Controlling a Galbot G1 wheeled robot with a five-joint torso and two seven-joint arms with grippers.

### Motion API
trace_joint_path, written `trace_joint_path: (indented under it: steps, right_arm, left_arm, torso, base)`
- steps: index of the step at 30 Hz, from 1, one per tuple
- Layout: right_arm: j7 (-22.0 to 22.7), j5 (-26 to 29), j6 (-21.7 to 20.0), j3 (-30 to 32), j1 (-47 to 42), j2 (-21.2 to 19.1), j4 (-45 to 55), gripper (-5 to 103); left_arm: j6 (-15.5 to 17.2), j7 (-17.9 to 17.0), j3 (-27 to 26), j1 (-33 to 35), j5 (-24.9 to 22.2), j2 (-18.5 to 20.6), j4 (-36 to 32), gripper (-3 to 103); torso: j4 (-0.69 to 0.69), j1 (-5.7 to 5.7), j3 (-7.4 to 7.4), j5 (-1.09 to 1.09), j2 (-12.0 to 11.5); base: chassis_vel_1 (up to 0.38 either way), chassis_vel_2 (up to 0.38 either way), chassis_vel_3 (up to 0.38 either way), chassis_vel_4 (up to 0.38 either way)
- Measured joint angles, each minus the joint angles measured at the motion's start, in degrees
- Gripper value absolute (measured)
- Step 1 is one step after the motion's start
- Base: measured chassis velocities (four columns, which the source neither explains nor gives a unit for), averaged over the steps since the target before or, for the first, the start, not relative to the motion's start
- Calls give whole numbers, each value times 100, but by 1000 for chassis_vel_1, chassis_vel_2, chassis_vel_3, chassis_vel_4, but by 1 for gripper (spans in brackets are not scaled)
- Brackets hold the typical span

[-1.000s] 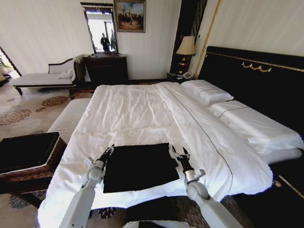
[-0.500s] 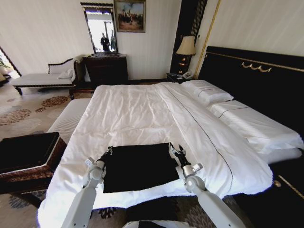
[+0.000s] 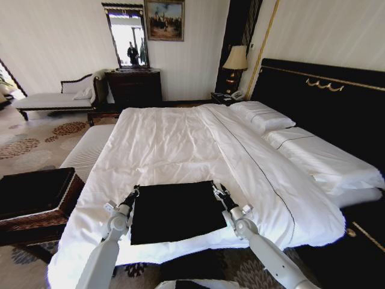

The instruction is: Fold the clothes on the bed and place them into the basket.

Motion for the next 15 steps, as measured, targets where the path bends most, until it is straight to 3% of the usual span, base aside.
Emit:
trace_joint_path:
  steps: [4,10,14,15]
  right_arm:
    - [-460,108,-120,-150,224,110,-367,100]
    - [-705,181,-278,-240,441,201,-564,101]
    - [-793,181,-364,-287,515,202,-609,83]
    - [-793,181,-364,-287,515,202,-609,83]
  left_arm:
    - [9,-45,-12,50,-24,-5,-109,1]
    - [10,-49,-25,134,5,-16,-151,1]
    - [10,-53,-36,190,27,-23,-210,1]
    - [10,-53,-36,190,27,-23,-210,1]
  torso:
    - [-2,-1,0,-1,0]
    - [0,0,0,-1,0]
    - [0,0,0,0,0]
    - [0,0,0,0,0]
  base:
    - [0,0,0,0]
    - [0,0,0,0]
    - [0,0,0,0]
    - [0,0,0,0]
